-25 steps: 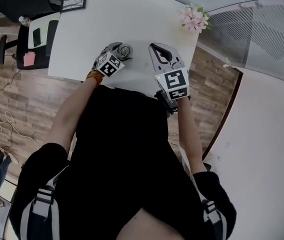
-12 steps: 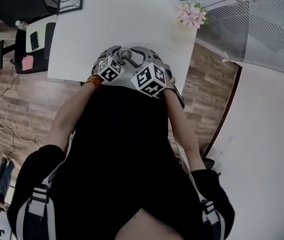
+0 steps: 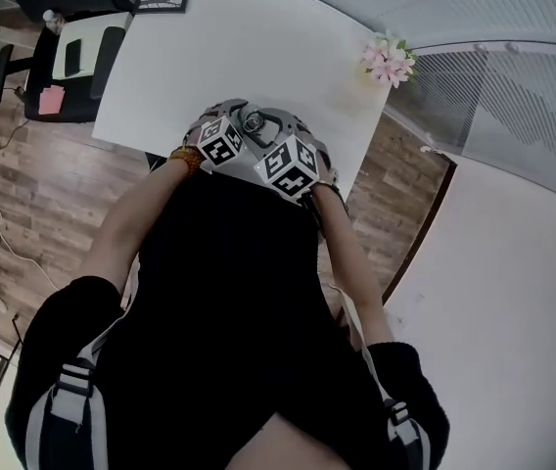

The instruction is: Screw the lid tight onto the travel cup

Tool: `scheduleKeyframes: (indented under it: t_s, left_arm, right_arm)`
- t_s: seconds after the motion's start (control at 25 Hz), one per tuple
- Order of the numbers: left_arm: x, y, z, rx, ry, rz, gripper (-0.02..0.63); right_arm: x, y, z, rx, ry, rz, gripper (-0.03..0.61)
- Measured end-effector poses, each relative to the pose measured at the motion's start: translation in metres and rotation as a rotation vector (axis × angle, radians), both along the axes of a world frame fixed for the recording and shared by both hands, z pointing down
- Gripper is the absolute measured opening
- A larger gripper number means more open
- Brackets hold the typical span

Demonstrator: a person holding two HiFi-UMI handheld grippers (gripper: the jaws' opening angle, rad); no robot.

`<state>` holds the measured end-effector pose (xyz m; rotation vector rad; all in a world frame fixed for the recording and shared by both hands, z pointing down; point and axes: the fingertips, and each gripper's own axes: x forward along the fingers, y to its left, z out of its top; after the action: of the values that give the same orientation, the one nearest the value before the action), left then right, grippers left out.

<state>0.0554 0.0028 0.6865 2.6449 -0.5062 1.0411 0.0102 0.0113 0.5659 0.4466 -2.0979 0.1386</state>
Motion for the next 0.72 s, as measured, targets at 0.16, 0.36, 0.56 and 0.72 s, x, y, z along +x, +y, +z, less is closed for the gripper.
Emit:
scheduleKeyframes:
  t_s: [0.16, 0.36, 0.56, 0.72]
  left_arm:
    - [-0.001, -0.001, 0.0, 0.0, 0.004, 0.003, 0.382]
    - [0.001, -0.002, -0.001, 0.003, 0.002, 0.009, 0.38]
    - [0.001, 0.001, 0.0, -0.005, -0.002, 0.021, 0.38]
    - [0.001, -0.001, -0.001, 0.001, 0.005, 0.022, 0.381]
  right_arm:
    - [0.0, 0.002, 0.015, 0.025, 0.118, -0.075, 0.21]
    - [0.0, -0.004, 0.024, 0.052, 0.184, -0.069, 0.219]
    - [0.001, -0.008, 0.021, 0.021, 0.164, -0.035, 0.221]
    - [0.002, -0.01, 0.024, -0.018, 0.158, -0.036, 0.224]
